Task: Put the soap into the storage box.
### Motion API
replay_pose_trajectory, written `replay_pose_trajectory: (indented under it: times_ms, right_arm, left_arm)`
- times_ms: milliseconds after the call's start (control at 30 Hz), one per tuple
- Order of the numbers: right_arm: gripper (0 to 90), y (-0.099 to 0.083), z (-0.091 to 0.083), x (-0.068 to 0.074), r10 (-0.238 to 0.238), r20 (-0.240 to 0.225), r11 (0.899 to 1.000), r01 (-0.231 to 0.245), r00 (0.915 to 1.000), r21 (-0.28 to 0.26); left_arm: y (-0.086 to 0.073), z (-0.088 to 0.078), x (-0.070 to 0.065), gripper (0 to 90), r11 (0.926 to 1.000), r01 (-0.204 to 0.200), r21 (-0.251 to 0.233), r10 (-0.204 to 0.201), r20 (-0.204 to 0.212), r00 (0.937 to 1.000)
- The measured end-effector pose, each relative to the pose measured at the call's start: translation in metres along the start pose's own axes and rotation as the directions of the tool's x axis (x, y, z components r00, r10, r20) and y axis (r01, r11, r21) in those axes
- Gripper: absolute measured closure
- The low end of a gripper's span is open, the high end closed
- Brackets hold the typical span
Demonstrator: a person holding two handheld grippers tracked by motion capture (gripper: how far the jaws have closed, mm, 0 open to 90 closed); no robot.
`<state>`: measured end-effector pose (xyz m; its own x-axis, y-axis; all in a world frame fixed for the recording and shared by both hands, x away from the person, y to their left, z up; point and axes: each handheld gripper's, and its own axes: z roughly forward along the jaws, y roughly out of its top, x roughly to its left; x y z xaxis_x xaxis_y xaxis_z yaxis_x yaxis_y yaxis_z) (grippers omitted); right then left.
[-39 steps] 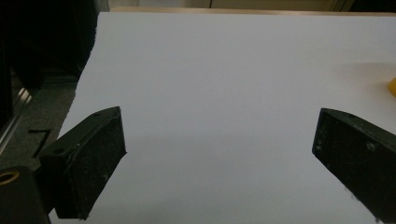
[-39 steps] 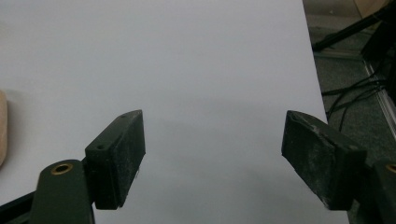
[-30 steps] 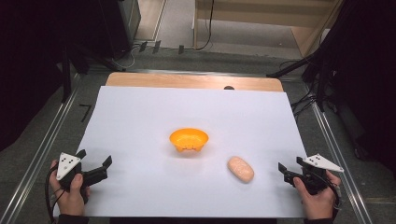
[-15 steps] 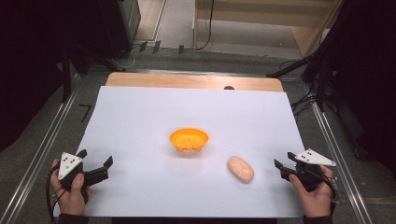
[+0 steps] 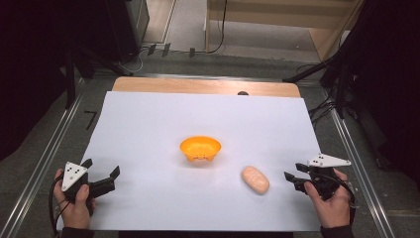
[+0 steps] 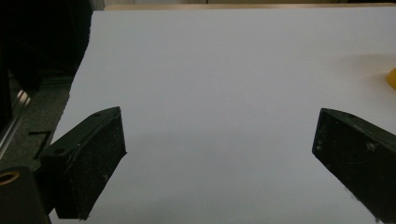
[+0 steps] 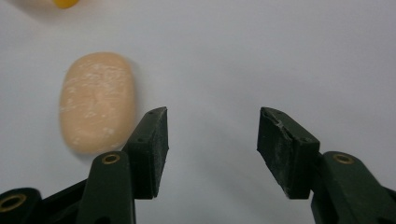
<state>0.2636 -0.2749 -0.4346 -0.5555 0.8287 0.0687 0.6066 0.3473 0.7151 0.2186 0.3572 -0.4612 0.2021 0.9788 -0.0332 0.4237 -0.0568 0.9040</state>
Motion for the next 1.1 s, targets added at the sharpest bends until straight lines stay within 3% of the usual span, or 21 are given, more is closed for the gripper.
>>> replay_pose_trajectory:
  times_ms: [200,533,733,900,1100]
  right_arm:
    - [37.2,0.007,0.008,0.008,-0.024,-0.082,0.996,0.031,0.9963,0.085]
    - [33.8,0.020,0.024,0.021,-0.019,-0.120,0.977,0.044,0.9926,0.211]
    - [31.6,0.029,0.031,0.029,-0.022,-0.141,0.967,0.057,0.9898,0.248]
    - [28.0,0.037,0.042,0.042,-0.010,-0.182,0.953,0.065,0.9833,0.297]
    - [27.3,0.045,0.053,0.054,-0.022,-0.187,0.942,0.083,0.9821,0.325]
  left_arm:
    - [0.000,0.000,0.000,2.7,1.0000,-0.006,0.002,0.006,-0.001,1.0000]
    - [0.000,0.000,-0.002,1.9,0.9999,-0.012,0.000,0.012,-0.004,0.9999]
    - [0.000,0.000,-0.003,1.2,0.9997,-0.025,-0.002,0.025,-0.010,0.9996]
    - [0.000,0.000,-0.003,1.2,0.9997,-0.025,-0.001,0.025,-0.010,0.9996]
    - [0.000,0.000,-0.003,1.2,0.9997,-0.026,-0.001,0.026,-0.009,0.9996]
